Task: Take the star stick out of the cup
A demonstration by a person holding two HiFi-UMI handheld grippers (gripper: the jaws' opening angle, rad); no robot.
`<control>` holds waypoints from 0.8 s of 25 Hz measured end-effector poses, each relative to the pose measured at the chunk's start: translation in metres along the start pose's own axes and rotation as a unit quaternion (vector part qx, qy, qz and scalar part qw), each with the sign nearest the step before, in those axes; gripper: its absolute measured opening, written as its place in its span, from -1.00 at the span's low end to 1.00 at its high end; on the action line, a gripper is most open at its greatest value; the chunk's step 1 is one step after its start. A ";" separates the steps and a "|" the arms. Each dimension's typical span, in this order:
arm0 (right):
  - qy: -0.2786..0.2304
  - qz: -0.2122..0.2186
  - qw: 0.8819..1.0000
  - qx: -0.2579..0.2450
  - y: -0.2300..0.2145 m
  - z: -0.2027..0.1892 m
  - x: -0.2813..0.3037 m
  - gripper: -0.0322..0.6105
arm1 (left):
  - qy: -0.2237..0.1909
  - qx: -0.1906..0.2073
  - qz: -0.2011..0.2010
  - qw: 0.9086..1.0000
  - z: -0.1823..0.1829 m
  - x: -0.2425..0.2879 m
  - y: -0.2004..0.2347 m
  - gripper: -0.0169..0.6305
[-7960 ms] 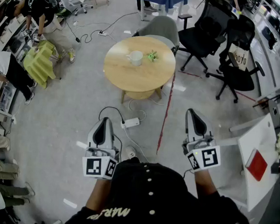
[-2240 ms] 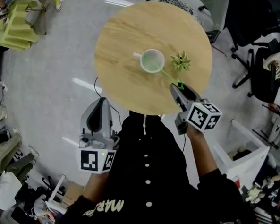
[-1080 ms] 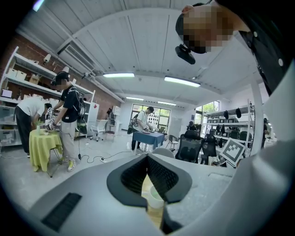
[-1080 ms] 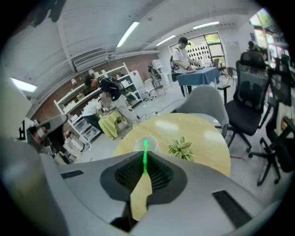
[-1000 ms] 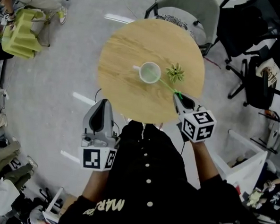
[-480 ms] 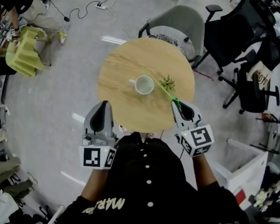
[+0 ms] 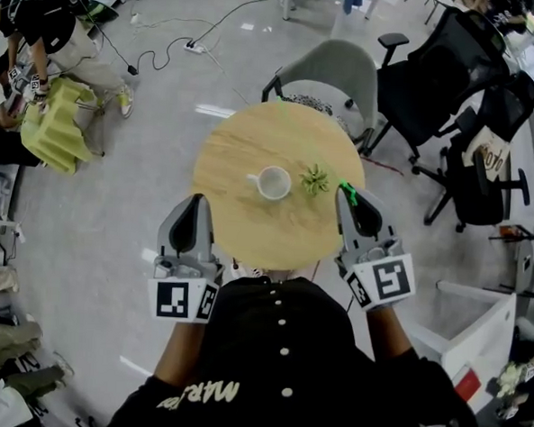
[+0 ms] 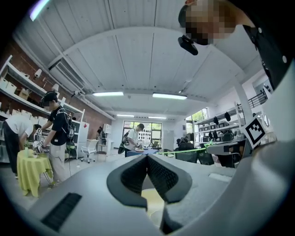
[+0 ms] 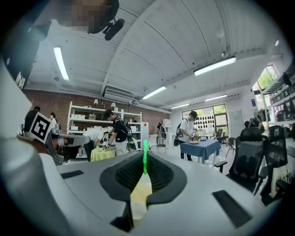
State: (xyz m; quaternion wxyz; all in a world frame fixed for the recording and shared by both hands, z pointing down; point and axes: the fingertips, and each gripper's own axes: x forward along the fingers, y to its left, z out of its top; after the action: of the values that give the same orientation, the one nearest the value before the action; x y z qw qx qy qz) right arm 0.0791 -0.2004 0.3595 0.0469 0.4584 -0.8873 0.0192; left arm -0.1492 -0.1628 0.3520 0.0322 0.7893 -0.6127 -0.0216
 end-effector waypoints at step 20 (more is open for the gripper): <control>-0.122 -0.027 0.992 -0.009 0.000 0.071 -0.035 -0.83 | -0.077 0.030 0.014 0.997 0.067 -0.025 0.002 -0.94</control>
State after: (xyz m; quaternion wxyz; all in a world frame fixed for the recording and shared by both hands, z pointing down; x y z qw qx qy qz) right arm 0.0948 -0.1779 0.2853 -0.0567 0.4810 -0.8736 -0.0463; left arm -0.1619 -0.1411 0.2850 -0.0380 0.7776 -0.6244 -0.0636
